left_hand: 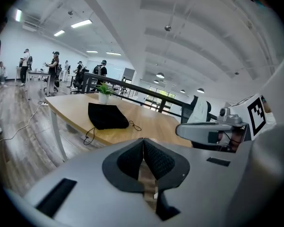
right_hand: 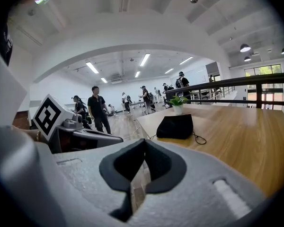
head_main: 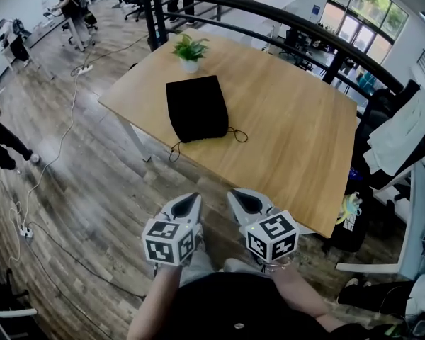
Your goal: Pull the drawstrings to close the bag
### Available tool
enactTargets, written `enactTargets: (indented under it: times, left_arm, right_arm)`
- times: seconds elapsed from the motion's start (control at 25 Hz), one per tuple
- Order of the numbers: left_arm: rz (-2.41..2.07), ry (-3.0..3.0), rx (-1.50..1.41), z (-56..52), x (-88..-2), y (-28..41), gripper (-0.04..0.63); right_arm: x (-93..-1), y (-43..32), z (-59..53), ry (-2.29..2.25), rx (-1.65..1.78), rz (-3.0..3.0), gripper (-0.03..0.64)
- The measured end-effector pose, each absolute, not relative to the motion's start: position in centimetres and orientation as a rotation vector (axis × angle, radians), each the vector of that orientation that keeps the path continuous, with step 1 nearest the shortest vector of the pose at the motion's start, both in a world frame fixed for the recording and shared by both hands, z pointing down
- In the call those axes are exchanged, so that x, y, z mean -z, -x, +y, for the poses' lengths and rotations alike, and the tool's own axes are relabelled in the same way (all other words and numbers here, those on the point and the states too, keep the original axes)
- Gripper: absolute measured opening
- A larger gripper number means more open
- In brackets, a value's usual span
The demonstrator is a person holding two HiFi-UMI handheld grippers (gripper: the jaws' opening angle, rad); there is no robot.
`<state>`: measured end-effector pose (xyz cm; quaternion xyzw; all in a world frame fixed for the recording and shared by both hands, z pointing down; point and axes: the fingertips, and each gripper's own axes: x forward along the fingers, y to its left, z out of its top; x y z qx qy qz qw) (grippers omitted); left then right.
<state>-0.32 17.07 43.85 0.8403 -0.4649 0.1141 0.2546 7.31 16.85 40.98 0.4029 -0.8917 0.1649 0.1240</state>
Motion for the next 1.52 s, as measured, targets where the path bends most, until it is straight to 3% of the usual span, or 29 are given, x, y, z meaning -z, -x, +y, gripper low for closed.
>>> enactTargets:
  times: [0.68,1.52]
  left_arm:
    - [-1.158,-2.300,-0.321,0.2,-44.6,8.3,0.015]
    - [-1.073,-2.259,-0.402,-3.6,-47.7,8.2,0.015]
  right_arm:
    - [-41.8,0.0,0.3,-1.281,-0.521,-2.510,-0.002]
    - [-44.8,-1.6,-3.4,-1.301,-0.593,-2.383,-0.002]
